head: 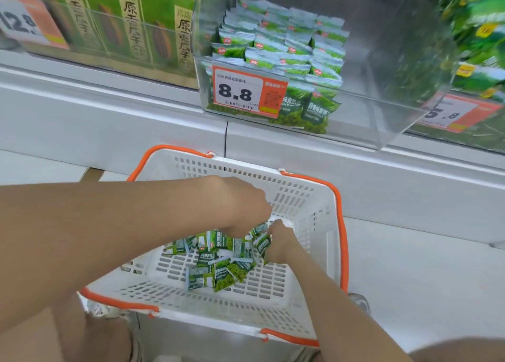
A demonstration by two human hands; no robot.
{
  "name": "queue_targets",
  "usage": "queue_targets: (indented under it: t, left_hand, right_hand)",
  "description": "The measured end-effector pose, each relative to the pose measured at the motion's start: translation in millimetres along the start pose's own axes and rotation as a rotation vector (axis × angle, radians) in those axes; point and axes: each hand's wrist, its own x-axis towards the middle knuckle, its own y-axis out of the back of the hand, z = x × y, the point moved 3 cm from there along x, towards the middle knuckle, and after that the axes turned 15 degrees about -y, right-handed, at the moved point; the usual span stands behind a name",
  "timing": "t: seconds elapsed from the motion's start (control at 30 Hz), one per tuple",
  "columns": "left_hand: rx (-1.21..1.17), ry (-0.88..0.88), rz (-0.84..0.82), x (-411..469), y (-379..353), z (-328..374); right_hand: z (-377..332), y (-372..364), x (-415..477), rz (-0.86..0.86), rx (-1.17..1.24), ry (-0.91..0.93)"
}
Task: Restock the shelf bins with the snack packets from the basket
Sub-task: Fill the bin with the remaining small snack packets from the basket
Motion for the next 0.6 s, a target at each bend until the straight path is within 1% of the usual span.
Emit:
queue_targets:
  t: [0.07, 0.17, 0.23, 0.3, 0.37, 0.47, 0.53, 0.6]
  left_hand:
    - [0.043, 0.026, 0.007, -3.0, 8.2, -1.7]
    - [0.025, 0.076, 0.055, -13.7, 30.9, 0.2]
    - [0.022, 0.128, 0.110, -22.7, 44.6, -4.3]
    - [-0.008, 0.176, 0.172, -38.8, 57.6, -8.9]
    - [-0.030, 0.209, 0.237, -54.7, 67.6, -15.6]
    - [-0.037, 0.264, 0.269, -78.9, 83.2, -22.5]
    - [-0.101, 0.292, 0.333, -91.2, 98.1, -24.7]
    - [-0.228, 0.300, 0.458, -101.3, 113.1, -26.3]
  right_hand:
    - [-3.5, 27.5, -11.1, -0.029, 0.191, 0.034]
    - [-16.9, 67.0, -45.3, -0.093, 0.373, 0.172]
    - [-32.0, 92.3, -79.3, -0.146, 0.407, 0.251]
    - [-52.0, 115.1, -113.4, -0.195, 0.372, 0.343]
    - [-68.4, 135.2, -138.8, -0.242, 0.338, 0.398]
    - [-85.5, 168.1, -171.0, -0.260, 0.345, 0.493]
    - [-89.1, 189.2, -192.4, -0.279, 0.349, 0.553]
    - [-87.8, 211.8, -213.5, -0.256, 0.348, 0.575]
